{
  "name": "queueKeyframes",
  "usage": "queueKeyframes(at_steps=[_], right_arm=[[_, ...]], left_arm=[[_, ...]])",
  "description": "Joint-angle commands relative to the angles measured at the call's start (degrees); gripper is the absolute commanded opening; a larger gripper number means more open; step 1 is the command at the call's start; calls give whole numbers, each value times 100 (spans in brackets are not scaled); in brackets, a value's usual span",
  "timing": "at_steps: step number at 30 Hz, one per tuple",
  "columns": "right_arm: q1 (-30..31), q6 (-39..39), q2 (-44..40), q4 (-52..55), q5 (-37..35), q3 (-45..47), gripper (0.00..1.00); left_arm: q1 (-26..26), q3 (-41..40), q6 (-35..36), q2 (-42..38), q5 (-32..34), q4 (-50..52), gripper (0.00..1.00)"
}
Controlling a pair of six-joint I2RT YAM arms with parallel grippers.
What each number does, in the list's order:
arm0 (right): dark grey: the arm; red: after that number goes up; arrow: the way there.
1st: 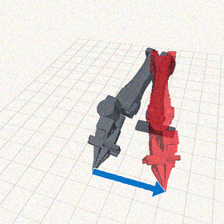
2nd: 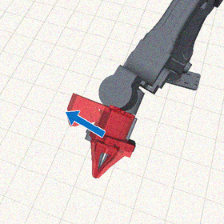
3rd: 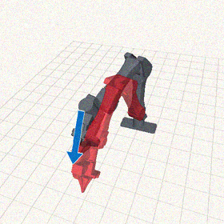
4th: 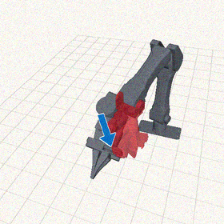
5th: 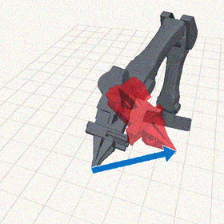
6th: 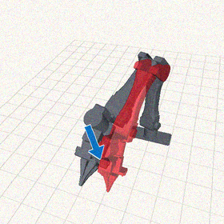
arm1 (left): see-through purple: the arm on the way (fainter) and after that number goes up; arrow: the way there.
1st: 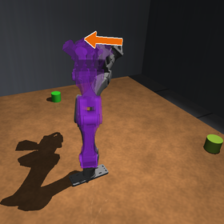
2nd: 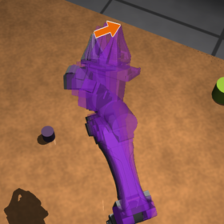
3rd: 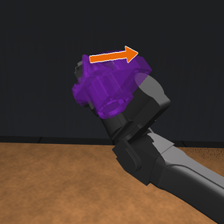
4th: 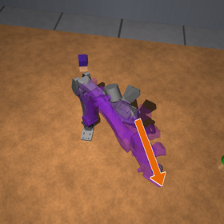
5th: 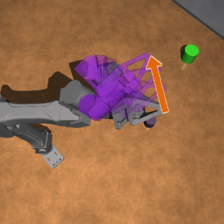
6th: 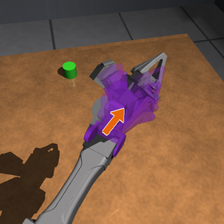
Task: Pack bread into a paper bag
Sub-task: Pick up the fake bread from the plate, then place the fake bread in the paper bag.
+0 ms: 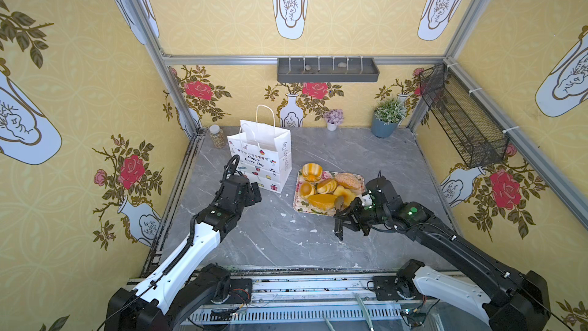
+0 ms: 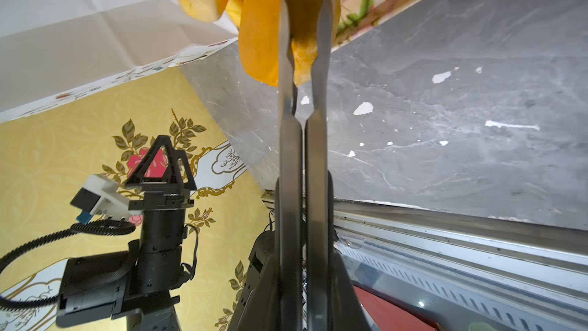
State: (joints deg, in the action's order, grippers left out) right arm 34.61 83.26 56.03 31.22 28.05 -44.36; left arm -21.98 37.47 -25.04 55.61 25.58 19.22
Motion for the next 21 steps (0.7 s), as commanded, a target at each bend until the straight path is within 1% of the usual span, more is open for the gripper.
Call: queueKeyframes(at_steps=[1, 4, 7, 10, 12, 15, 18, 21], right_arm=[[19, -653, 61, 493, -45, -428, 0], [19, -836, 116, 324, 42, -608, 0], [19, -1061, 298, 126, 138, -893, 0], [22, -1506, 575, 173, 135, -1432, 0], [11, -1842, 736, 212, 47, -1851, 0], [-25, -2332, 1010, 287, -71, -2418, 0], [-120, -2645, 1309, 156, -37, -2806, 0], [-280, -2863, 1608, -20, 95, -3164, 0]], left_arm=[[-4, 23, -17, -22, 70, -41, 99], [1, 23, -25, -46, 67, -23, 99], [0, 73, -46, -101, 202, 101, 99], [-3, 126, -123, -116, 638, 371, 99], [0, 226, -332, -45, 1074, 739, 99], [0, 318, -339, 10, 1465, 970, 99], [-4, 375, -421, -23, 1501, 1143, 99], [0, 287, -524, -131, 1308, 1085, 99]])
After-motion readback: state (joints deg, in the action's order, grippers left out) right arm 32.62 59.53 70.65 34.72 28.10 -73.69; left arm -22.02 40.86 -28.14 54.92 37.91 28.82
